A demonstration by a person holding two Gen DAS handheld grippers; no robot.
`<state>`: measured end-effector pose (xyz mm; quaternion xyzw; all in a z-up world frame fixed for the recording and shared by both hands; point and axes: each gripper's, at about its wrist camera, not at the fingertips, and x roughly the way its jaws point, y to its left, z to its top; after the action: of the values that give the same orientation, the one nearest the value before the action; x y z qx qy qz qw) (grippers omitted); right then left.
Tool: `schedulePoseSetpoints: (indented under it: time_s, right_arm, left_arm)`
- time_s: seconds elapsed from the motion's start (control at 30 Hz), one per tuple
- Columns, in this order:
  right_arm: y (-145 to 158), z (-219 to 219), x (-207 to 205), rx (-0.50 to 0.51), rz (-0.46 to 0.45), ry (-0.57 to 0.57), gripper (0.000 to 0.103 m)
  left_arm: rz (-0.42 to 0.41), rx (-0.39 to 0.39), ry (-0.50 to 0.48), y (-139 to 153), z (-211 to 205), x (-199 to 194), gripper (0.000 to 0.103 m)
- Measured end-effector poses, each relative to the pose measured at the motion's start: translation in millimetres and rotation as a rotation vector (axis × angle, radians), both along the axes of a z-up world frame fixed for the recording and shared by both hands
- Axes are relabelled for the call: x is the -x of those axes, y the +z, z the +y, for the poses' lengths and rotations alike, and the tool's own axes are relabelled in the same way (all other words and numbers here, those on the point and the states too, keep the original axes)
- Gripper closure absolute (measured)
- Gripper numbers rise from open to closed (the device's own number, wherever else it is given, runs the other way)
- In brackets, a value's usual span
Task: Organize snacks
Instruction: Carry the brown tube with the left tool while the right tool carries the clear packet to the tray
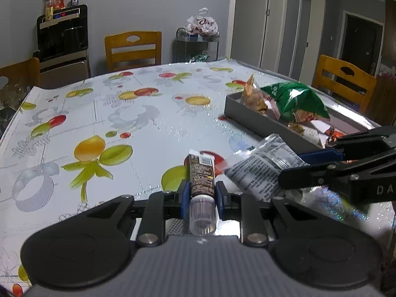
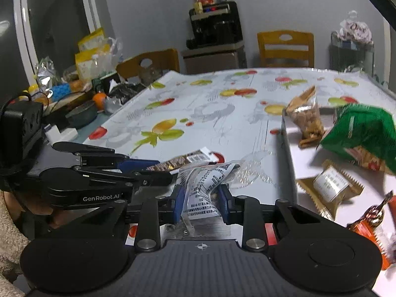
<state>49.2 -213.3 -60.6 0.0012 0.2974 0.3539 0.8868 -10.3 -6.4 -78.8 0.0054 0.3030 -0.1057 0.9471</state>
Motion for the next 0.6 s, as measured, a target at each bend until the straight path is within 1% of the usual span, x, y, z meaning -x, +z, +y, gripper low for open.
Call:
schedulePoseSetpoints:
  time_s: [0.27, 0.43, 0.6]
  right_arm:
    - [13.4, -18.6, -0.8, -0.044, -0.017, -0.018, 0.075]
    - [23.0, -29.5, -1.9, -0.055, -0.041, -0.034, 0.076]
    - [26.6, -37.5, -2.3, -0.063, -0.053, -0.049, 0.077]
  left_arm:
    - [-0.047, -0.004, -0.016, 18.2, -7.5, 4.2, 0.084]
    - [-0.072, -0.004, -0.028, 28.2, -12.7, 6.0, 0.084]
    - [-0.091, -0.004, -0.046, 34.7, -18.1, 7.2, 0.084]
